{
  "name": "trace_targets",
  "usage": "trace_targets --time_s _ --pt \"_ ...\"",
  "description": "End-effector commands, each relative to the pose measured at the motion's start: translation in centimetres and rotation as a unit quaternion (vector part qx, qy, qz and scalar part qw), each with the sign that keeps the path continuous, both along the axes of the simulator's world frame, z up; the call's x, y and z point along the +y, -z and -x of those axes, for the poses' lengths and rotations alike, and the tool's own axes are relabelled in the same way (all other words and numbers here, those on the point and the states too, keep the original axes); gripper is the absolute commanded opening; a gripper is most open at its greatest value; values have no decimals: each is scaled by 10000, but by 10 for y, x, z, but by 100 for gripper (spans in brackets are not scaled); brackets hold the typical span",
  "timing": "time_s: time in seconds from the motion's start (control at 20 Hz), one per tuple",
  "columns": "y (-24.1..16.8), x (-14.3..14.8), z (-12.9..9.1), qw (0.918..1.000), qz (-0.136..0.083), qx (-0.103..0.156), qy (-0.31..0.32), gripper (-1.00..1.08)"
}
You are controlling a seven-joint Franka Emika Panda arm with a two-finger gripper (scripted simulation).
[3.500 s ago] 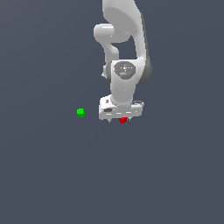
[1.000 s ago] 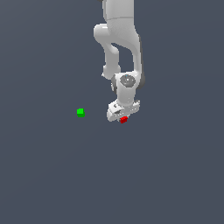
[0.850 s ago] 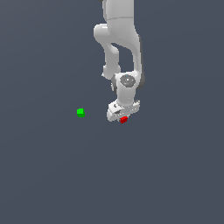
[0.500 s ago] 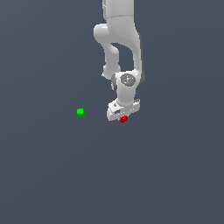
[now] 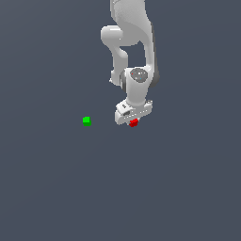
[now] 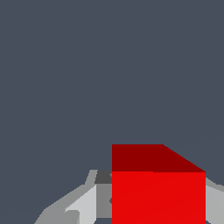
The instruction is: Stack the red cube on top of the green cube.
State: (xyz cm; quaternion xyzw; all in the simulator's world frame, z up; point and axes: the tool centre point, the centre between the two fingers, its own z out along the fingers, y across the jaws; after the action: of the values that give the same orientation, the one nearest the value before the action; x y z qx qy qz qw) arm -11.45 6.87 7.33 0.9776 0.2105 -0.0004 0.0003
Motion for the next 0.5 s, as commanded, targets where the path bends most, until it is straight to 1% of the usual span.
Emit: trace_targets --time_s 0.0,0.25,0.45 --pt "-16 0 0 10000 0 -3 -1 -100" --pt "-38 0 0 10000 -5 -3 -1 -100" --pt "-46 1 -1 10000 -5 -3 -1 -100"
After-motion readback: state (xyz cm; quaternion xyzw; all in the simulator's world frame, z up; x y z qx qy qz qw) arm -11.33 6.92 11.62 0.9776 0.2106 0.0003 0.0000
